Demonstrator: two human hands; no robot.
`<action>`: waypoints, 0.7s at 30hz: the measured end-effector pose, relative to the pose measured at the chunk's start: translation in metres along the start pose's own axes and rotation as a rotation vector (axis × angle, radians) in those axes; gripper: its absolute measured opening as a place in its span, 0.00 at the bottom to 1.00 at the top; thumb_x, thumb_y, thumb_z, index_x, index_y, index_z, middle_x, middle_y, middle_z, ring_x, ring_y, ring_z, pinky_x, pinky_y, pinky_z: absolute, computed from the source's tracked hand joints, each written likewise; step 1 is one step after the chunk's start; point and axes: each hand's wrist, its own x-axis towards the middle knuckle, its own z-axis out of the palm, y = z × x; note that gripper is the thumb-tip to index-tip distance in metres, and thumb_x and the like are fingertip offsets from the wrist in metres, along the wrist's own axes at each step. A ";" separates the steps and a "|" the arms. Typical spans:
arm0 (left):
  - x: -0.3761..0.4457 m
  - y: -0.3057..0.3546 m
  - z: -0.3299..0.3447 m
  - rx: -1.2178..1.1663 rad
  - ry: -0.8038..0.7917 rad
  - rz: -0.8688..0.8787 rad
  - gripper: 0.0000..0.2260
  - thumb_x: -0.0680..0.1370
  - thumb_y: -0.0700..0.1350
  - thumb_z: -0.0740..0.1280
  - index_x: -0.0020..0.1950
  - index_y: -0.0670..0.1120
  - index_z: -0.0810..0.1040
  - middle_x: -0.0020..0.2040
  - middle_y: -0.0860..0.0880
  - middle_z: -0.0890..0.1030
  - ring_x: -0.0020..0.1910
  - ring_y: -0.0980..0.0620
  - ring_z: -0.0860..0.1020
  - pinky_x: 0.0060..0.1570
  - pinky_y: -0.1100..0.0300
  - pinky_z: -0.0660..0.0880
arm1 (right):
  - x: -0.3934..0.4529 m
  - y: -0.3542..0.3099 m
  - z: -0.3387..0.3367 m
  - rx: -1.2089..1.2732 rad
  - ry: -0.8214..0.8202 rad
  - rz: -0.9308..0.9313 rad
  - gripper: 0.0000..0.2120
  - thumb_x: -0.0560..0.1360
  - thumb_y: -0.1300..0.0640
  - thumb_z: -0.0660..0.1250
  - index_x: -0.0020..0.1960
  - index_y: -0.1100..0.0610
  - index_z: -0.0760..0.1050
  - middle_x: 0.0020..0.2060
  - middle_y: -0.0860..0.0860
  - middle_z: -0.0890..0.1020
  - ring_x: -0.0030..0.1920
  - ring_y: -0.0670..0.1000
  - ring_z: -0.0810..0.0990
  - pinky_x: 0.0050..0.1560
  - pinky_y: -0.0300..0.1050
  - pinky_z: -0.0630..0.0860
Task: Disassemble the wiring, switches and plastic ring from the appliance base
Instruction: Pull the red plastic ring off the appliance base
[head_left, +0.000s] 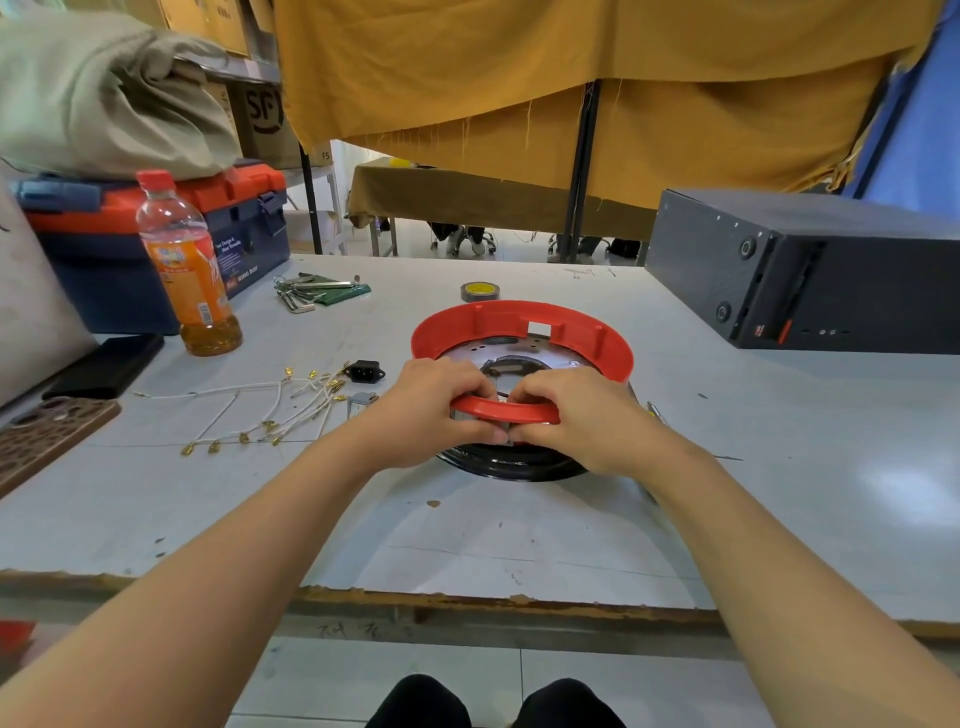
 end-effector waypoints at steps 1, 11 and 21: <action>0.000 0.000 0.000 -0.001 -0.007 -0.002 0.12 0.71 0.54 0.73 0.50 0.50 0.80 0.45 0.52 0.78 0.44 0.57 0.69 0.47 0.63 0.61 | 0.000 0.000 0.000 0.006 0.000 0.004 0.12 0.74 0.44 0.68 0.56 0.45 0.77 0.44 0.41 0.77 0.44 0.44 0.73 0.40 0.41 0.68; 0.002 -0.001 -0.004 -0.032 -0.063 -0.023 0.11 0.72 0.53 0.72 0.51 0.50 0.80 0.46 0.52 0.78 0.48 0.54 0.70 0.47 0.62 0.62 | 0.002 0.005 -0.001 0.014 -0.015 0.000 0.11 0.72 0.42 0.68 0.52 0.44 0.76 0.40 0.40 0.76 0.41 0.43 0.71 0.36 0.36 0.63; 0.004 0.000 -0.009 -0.053 -0.107 -0.009 0.11 0.71 0.52 0.73 0.51 0.50 0.81 0.46 0.50 0.79 0.46 0.56 0.70 0.51 0.61 0.63 | 0.004 0.005 -0.002 0.002 -0.052 -0.008 0.09 0.71 0.39 0.67 0.45 0.41 0.71 0.35 0.41 0.75 0.37 0.40 0.71 0.36 0.41 0.65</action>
